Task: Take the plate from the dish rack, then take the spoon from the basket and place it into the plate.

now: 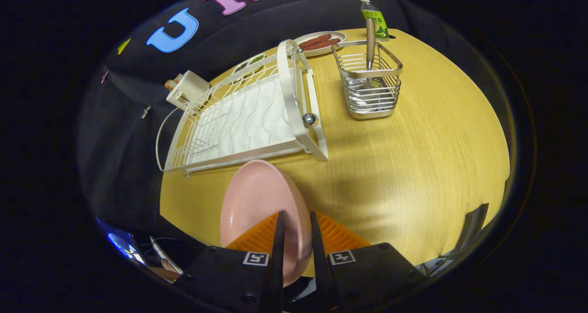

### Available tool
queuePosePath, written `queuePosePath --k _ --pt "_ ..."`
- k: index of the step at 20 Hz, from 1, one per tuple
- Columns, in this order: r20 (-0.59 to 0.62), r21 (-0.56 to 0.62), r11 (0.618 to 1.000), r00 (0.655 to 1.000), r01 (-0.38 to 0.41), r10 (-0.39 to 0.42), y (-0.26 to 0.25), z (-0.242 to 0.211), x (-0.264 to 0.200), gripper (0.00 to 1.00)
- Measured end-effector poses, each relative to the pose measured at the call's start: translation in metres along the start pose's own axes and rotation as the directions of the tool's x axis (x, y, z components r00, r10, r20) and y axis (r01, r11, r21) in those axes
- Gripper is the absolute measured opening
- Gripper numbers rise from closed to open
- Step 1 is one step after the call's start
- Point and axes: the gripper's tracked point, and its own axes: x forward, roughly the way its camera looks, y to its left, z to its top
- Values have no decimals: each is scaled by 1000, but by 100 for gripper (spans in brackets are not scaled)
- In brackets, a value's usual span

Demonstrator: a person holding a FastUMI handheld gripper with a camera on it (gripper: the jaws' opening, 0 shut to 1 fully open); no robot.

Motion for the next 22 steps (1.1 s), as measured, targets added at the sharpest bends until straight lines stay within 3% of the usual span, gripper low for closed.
queuePosePath --k 3,6,11,16,18,22 --pt "6 -13 1000 1000 7 -7 -17 4 -2 40" --pt "36 -53 999 999 5 -3 -30 13 -12 99" --pt "247 -148 985 967 93 -54 -62 61 -63 99" --pt "490 -209 960 869 187 -63 -74 139 -101 98" --pt "537 -211 960 842 185 -44 -73 165 -103 99" --pt "569 -173 975 822 143 -20 -78 203 -93 99"
